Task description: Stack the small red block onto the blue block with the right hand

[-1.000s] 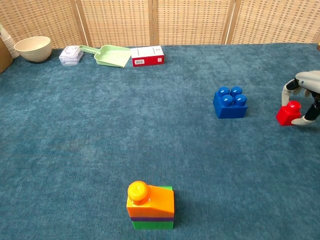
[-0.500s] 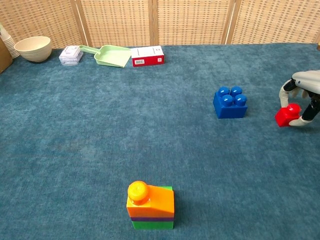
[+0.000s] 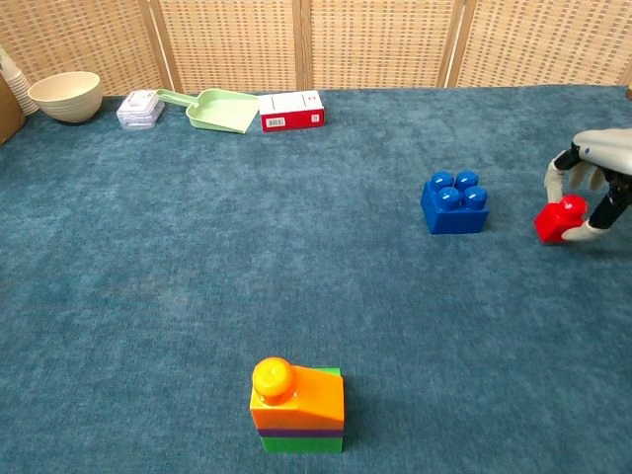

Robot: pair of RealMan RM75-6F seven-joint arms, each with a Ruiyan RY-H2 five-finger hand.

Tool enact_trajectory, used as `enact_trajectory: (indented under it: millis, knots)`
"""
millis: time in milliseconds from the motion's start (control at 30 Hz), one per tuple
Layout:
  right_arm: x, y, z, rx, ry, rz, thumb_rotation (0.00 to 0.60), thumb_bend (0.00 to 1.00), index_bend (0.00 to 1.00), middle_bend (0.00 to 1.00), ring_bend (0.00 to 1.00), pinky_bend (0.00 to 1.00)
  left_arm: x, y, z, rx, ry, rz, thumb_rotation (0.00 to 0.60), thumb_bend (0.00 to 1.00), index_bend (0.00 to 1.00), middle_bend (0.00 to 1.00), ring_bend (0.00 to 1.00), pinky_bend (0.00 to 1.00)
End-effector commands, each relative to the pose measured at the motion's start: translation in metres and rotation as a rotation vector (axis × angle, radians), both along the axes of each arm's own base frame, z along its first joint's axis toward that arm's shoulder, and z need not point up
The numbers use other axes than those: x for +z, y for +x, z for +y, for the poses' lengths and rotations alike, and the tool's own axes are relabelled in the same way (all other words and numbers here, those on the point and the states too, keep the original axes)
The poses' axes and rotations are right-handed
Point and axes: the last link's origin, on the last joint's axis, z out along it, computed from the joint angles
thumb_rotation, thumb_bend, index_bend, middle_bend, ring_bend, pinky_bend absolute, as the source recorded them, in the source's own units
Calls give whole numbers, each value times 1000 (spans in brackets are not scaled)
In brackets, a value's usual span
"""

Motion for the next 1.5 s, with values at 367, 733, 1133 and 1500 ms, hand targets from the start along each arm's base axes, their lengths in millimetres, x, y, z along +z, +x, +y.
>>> enact_trajectory:
  millis: [367, 733, 1133, 1500]
  knots:
    - [21, 39, -1, 13, 67, -106, 600, 212, 615, 309, 313, 328, 2, 5, 2, -4, -10, 11, 600, 313, 390, 155, 136, 0]
    - [21, 68, -16, 53, 131, -85, 600, 209, 616, 309, 314, 329, 3, 5, 3, -6, -14, 19, 600, 313, 390, 155, 136, 0]
    - [17, 78, -32, 66, 155, -37, 600, 200, 616, 310, 314, 328, 3, 6, 5, -8, -19, 24, 600, 312, 389, 154, 136, 0]
    - [11, 77, -44, 55, 164, 8, 600, 200, 616, 310, 314, 329, 0, 7, 8, -5, -28, 24, 600, 312, 389, 154, 136, 0]
